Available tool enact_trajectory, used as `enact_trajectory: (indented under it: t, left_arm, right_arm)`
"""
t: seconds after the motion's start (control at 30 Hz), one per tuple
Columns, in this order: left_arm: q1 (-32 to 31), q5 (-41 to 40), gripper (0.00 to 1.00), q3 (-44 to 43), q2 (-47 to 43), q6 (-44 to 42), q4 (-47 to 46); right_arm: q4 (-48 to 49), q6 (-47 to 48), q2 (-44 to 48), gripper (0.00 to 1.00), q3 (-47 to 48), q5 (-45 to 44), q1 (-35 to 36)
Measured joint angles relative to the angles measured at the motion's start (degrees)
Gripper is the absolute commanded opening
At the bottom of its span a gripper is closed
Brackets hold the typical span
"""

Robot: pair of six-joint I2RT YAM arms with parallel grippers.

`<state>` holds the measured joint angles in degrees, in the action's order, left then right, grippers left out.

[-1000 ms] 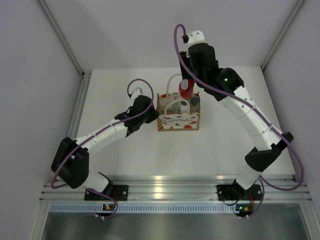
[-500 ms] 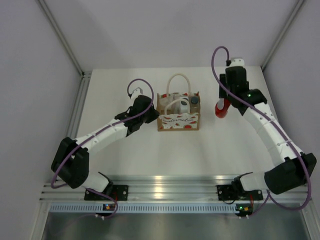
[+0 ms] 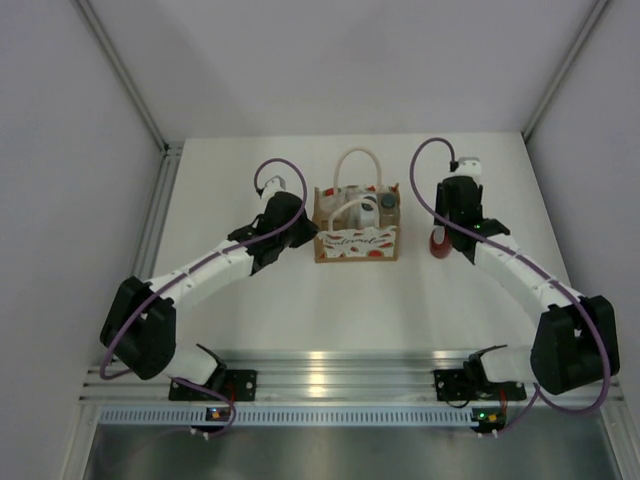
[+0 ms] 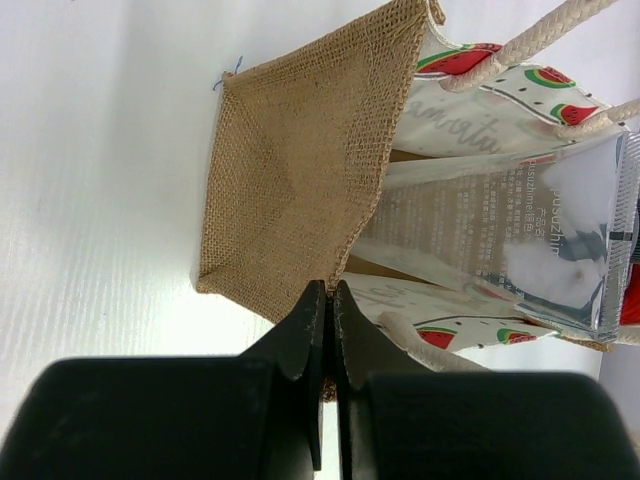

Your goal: Take the personal care products out of the canvas bag

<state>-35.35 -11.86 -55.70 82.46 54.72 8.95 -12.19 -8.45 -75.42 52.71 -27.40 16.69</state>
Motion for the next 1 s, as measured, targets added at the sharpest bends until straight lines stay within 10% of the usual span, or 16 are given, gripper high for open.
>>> enact_trajectory:
  t: [0.03,0.3,0.83,1.0]
  left_arm:
    - [0.0,0.0,0.00,0.0,-0.1,-0.2,0.0]
    - [0.0,0.3,0.00,0.1,-0.2,-1.2,0.0]
    - [0.0,0.4,0.14,0.1,-0.2,-1.3,0.2]
    - [0.0,0.5,0.01,0.1,-0.2,-1.5,0.3]
  right_arm:
    - [0.4,-0.3,0.2,0.60,-0.3,-0.2,0.0]
    - [-2.0,-2.4,0.4,0.99,2.8,-0.6,0.0]
    - [-7.7,-3.9,0.9,0.92,17.9,18.0,6.9]
    - [-12.3,-5.6,-6.8,0.81,26.9,20.1,12.1]
